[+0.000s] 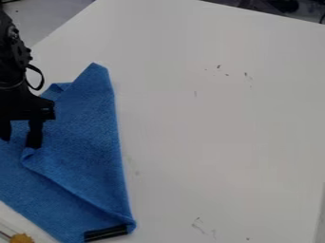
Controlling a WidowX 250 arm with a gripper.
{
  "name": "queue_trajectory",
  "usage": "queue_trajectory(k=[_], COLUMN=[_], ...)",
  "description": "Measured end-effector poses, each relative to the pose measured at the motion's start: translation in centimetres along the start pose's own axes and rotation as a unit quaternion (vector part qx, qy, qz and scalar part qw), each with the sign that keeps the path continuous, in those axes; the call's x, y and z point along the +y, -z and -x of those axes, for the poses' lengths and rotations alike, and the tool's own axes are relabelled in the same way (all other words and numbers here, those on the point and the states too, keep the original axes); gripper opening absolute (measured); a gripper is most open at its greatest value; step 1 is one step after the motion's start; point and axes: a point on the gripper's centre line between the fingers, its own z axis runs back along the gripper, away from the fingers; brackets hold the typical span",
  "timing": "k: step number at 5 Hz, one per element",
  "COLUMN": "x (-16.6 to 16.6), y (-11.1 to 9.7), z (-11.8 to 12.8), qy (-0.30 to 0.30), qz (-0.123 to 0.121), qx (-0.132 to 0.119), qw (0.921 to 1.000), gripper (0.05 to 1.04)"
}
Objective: Fold the cloth from the top right to the left
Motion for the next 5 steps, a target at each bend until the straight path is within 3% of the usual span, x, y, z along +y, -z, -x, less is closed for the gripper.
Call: queue_trajectory(k=[1, 2, 3, 4, 5], x=[-0.2, -0.8, -1.2, -1.2, -1.2], y=[0.0, 0.1, 0.3, 0.2, 0.3], z=[-0.2, 0.0, 0.0, 0.0, 0.0], qy=[-0.004, 0.001, 0.000, 0.003, 0.005], qz=[0.004, 0.007, 0.010, 0.011, 0.012], qx=[-0.005, 0.002, 0.008, 0.011, 0.010], qw=[1.0000, 1.0000, 0.9999, 0.9999, 0.9999], gripper=[0.343, 0.217, 0.458, 0.763, 0.903])
